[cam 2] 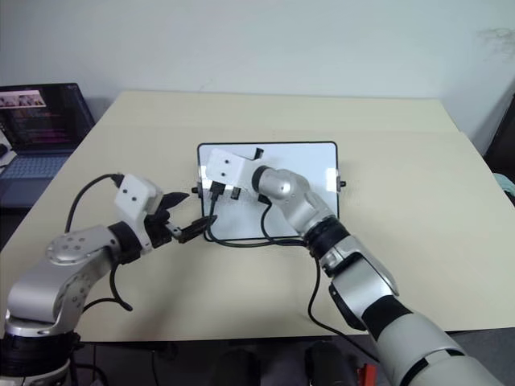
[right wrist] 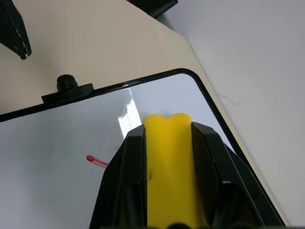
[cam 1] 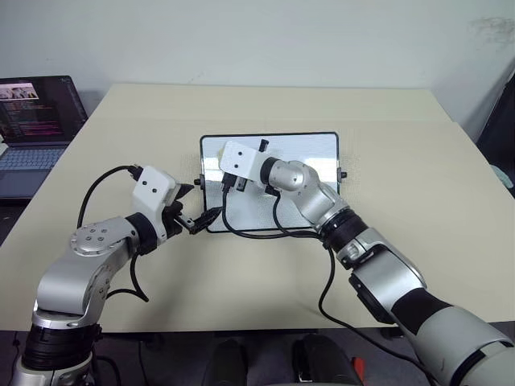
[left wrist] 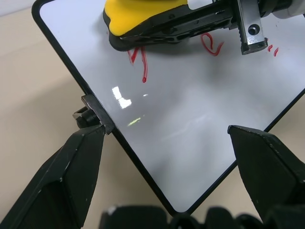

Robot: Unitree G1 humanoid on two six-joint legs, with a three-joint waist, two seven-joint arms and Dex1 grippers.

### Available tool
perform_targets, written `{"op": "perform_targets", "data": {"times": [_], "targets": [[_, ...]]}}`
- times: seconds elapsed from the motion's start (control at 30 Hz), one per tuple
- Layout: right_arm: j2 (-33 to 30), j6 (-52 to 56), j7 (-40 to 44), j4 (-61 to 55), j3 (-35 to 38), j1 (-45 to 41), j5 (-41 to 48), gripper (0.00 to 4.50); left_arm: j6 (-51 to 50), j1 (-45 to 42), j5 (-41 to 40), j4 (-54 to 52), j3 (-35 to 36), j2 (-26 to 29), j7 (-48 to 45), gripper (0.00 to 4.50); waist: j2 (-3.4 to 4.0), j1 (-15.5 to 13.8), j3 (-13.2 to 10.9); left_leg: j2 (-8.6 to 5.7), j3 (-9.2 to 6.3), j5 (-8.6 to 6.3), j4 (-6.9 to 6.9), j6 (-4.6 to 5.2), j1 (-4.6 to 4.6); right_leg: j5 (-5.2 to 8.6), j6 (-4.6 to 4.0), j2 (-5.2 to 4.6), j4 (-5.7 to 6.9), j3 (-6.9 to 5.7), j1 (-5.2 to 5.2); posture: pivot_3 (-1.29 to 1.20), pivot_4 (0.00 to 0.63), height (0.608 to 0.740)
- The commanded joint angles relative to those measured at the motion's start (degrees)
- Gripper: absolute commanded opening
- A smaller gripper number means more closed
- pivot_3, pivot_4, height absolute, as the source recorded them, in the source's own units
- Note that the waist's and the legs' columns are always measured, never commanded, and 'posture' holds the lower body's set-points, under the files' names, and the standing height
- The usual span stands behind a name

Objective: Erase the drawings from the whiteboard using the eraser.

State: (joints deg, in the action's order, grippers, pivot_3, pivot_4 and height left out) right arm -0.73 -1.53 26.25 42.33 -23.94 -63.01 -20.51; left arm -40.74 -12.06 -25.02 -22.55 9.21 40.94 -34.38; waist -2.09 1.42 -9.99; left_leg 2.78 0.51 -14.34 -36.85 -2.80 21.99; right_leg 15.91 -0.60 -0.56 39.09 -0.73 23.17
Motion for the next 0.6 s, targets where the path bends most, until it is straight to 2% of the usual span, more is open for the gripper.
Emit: {"op": "perform_targets", "data": {"times": [0.03,0.37,0.6], "targets": [[-3.2,3.3,2.7,2.5,-0.4,2.6,-1.0,0.99,1.2,-0.4,0.3,-2.0,0.3,-0.1,0.2,4.50,-0.04,-0.1,0.0,0.00,-0.01,0.00,-0.01,0.00,-0.02,0.00,0.00,-0.01,0.00,-0.01,-0.02,0.00,0.150,0.740],[-4.5,5.9,9.7,-5.0,-4.6,8.5,-2.3,0.99,1.5,-0.9,0.4,-1.6,0.0,-0.2,0.0,4.50,-0.06,0.1,0.1,0.01,0.00,0.08,-0.02,0.11,-0.23,0.01,0.10,0.02,0.05,0.01,-0.15,0.00,0.150,0.740],[-2.7,2.5,2.2,-7.7,-1.4,5.7,-0.8,0.99,1.7,-1.0,0.4,-1.4,-0.2,0.0,-0.2,4.50,-0.04,0.1,0.1,0.01,-0.01,0.16,-0.02,0.22,-0.20,-0.04,0.16,0.03,0.04,0.01,-0.10,0.00,0.150,0.740]]}}
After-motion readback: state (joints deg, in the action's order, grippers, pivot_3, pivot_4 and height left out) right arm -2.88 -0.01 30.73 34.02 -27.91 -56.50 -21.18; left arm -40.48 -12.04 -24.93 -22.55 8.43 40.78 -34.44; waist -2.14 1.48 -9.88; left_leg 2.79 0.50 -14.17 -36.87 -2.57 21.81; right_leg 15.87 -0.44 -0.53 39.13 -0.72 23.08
